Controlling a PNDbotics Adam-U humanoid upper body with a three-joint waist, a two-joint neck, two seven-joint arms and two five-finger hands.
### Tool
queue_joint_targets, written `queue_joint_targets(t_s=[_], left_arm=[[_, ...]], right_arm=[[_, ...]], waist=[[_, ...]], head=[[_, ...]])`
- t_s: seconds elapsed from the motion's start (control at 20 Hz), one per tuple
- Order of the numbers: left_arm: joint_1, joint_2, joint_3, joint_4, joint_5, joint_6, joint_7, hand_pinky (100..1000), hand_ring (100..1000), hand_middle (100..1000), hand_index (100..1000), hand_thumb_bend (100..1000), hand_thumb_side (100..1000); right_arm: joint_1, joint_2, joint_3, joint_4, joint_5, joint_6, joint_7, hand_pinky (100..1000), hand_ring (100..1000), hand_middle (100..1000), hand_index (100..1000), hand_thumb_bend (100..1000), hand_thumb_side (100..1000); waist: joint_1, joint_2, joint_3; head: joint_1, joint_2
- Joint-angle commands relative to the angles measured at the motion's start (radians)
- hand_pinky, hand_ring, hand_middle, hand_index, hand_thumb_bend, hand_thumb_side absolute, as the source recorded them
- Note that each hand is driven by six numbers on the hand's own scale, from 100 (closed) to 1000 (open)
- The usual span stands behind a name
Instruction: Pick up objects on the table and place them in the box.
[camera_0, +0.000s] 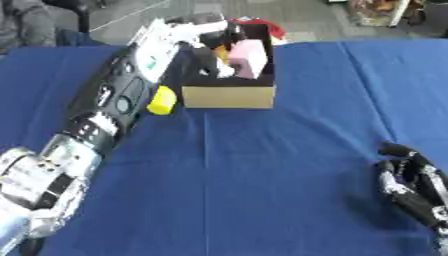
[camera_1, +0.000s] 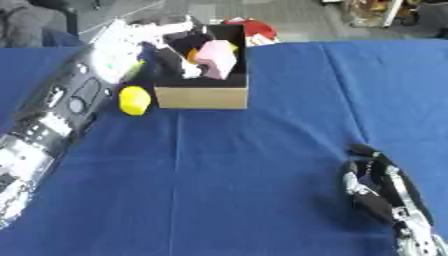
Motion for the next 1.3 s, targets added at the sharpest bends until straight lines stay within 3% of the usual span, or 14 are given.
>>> queue_joint_targets(t_s=[0.05,0.5,0.7,0.85,0.9,1.05,1.1,1.2,1.3], left_arm=[[-0.016,-0.011,-0.01,-0.022,-0.062,0.062,0.062,803,724,705,805,193,215],[-0.005,-0.03,0.0,-0.007,-0.23,0.202,0.23,809,739,757,885,231,214],[0.001,-0.038,0.019,0.023,-0.305,0.208,0.291,824,759,790,923,274,210],[0.004,-0.045,0.043,0.037,-0.36,0.181,0.288,833,772,813,934,304,206],[0.005,-0.047,0.05,0.036,-0.368,0.166,0.281,844,789,836,942,297,323],[0.008,-0.044,0.062,0.034,-0.368,0.124,0.265,847,795,843,946,296,357],[0.01,-0.045,0.065,0.028,-0.365,0.115,0.265,871,829,885,964,314,643],[0.017,-0.037,0.079,0.001,-0.338,0.084,0.266,866,827,884,956,279,710],[0.023,-0.024,0.094,-0.022,-0.306,0.054,0.276,862,819,870,940,244,723]], right_arm=[[-0.006,-0.004,0.0,-0.008,-0.004,0.0,0.002,750,661,733,836,100,251],[-0.008,-0.003,-0.001,-0.009,-0.003,-0.001,0.002,751,661,733,836,100,253],[-0.008,-0.002,-0.002,-0.009,-0.003,-0.001,0.002,751,661,733,836,100,253],[-0.009,-0.002,-0.002,-0.009,-0.003,-0.001,0.001,751,662,733,836,100,253],[-0.008,-0.001,-0.002,-0.009,-0.002,-0.001,0.001,751,661,733,836,100,253],[-0.008,-0.001,-0.002,-0.009,-0.002,-0.001,0.001,751,661,733,836,100,253],[-0.008,-0.001,-0.003,-0.009,-0.003,-0.001,0.0,751,661,733,836,100,254],[-0.008,-0.001,-0.006,-0.009,-0.003,-0.002,-0.003,751,661,733,837,100,255],[-0.008,-0.001,-0.007,-0.01,-0.004,-0.003,-0.005,751,661,733,836,100,258]], waist=[[-0.016,-0.012,0.0],[-0.016,-0.013,0.001],[-0.017,-0.013,0.002],[-0.018,-0.013,0.004],[-0.018,-0.013,0.004],[-0.018,-0.014,0.006],[-0.019,-0.013,0.006],[-0.02,-0.013,0.007],[-0.02,-0.013,0.008]], head=[[0.005,-0.015],[0.001,-0.02],[0.0,-0.02],[-0.002,-0.021],[-0.002,-0.022],[-0.002,-0.021],[-0.003,-0.022],[-0.004,-0.022],[-0.007,-0.022]])
